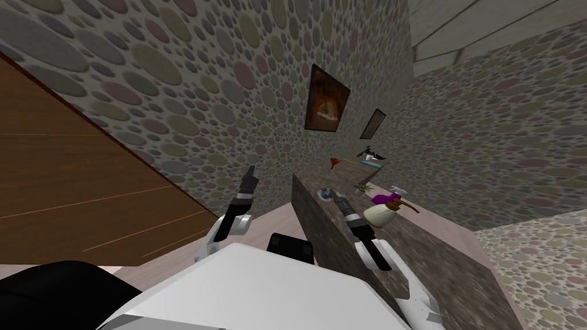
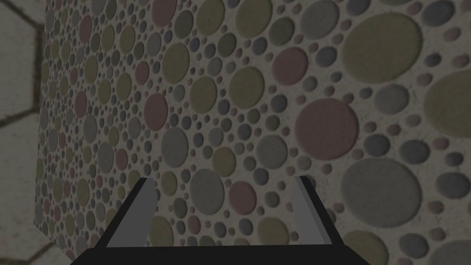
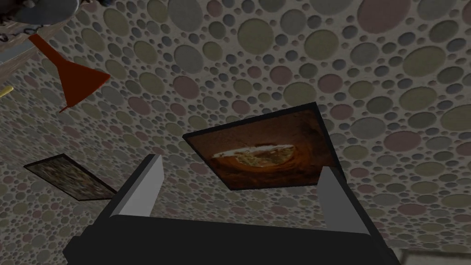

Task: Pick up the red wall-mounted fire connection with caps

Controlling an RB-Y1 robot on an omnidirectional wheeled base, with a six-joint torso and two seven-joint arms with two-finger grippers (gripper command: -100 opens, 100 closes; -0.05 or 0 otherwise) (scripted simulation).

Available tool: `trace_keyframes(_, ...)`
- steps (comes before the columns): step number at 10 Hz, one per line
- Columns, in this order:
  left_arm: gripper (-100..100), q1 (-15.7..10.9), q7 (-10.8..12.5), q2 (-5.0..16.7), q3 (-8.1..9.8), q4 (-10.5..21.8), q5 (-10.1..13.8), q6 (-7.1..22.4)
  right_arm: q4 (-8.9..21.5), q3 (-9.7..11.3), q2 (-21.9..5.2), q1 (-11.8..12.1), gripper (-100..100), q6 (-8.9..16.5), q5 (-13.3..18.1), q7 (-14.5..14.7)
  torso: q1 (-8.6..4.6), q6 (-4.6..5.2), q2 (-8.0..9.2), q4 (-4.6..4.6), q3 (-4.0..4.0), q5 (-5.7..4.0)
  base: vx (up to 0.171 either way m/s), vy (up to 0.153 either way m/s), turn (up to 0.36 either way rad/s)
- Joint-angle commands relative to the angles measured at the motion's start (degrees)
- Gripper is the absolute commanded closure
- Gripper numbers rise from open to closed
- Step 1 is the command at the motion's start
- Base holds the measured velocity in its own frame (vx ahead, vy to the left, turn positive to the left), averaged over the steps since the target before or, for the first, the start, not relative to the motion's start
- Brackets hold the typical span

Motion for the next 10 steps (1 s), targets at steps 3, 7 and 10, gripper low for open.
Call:
trace_keyframes(3, 0, 0.01, 0.0, 0.0, 0.01, 0.0, 0.0, 0.0, 5.97, 0.75, -5.81, -3.17, -100, 1.57, 6.18, 2.75, -0.09, 0.05, 0.14, 0.04, 0.09, -0.03, -0.141, -0.13, 0.186)
trace_keyframes(7, 0, 0.01, 0.0, 0.0, 0.0, 0.0, 0.0, 0.0, 12.44, 1.64, -10.93, -5.59, -100, 2.47, 12.17, 5.04, 0.12, 0.05, -0.08, -0.01, -0.04, 0.01, -0.094, -0.076, 0.159)
trace_keyframes(10, 0, 0.01, 0.0, 0.0, 0.0, 0.0, 0.0, 0.0, 15.41, 2.2, -13.24, -6.82, -100, 2.91, 16.14, 6.17, 0.15, 0.01, -0.06, -0.01, -0.03, 0.03, -0.096, -0.054, 0.145)
